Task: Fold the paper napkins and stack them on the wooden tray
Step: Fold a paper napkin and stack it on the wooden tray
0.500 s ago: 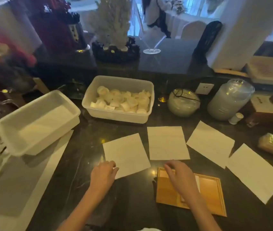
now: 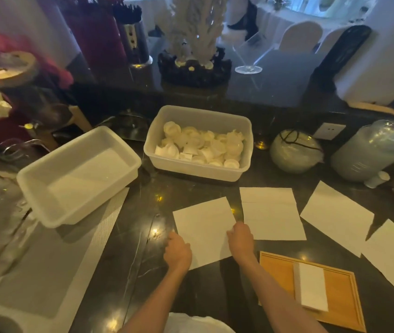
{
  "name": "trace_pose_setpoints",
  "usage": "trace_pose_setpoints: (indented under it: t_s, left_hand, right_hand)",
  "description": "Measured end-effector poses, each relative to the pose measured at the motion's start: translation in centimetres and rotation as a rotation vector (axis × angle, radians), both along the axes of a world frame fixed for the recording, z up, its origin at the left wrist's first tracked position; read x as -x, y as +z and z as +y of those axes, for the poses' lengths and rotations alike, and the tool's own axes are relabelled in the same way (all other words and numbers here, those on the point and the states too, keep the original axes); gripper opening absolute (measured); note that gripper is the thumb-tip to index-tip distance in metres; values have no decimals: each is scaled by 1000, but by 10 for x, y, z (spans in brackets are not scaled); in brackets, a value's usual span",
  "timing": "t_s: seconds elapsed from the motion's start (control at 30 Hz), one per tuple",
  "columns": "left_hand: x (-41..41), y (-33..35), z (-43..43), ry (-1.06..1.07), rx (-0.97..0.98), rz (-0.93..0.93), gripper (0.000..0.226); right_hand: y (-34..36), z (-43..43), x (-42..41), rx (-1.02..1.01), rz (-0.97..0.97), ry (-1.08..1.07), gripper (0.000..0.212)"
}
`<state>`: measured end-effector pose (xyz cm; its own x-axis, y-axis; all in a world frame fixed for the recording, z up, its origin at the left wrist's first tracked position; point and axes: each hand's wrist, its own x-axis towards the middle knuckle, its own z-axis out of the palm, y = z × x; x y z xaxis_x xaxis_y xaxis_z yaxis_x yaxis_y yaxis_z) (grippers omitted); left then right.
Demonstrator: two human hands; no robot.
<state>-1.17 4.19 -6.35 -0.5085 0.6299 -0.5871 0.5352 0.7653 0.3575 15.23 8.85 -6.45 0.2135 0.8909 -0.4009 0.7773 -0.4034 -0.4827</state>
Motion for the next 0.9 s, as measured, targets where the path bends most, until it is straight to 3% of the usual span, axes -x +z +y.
trace_pose_setpoints:
  t_s: [0.17,0.27,0.33,0.43,0.47,0.53,0.6,0.67,0.77,0.9]
  left_hand:
    - [9,-6,7,-8,58,-59,31]
    - [17,0,8,-68,-107,-138,4]
    - [24,12,12,-48,-267,-316,23]
    - [42,51,25,-264,-357,-485,35]
    - [46,68,31,-358,-357,-542,35]
    - [49,103,45,-500,-329,-658,29]
    - [47,134,57,-602,-297,-750,26]
    - [40,159,67,-687,-242,-832,27]
    - [26,185,75,-812,-174,-826,29]
    - [17,206,70,-818,-133,-902,28]
  right_hand:
    - [-7,-3,-1,18,-130,77,14]
    - [-6,-13,-11,48,-18,67,6]
    - [-3,-23,-25,131,104,96,9]
    - [15,-33,-46,193,172,271,16]
    - [26,-33,-52,142,232,284,20]
    - [54,-25,-56,49,380,254,49]
    - [85,-11,-54,75,552,259,78]
    - [110,-2,-54,142,709,316,86]
    - [130,0,-56,246,902,399,53]
    - [137,-13,-74,183,880,357,29]
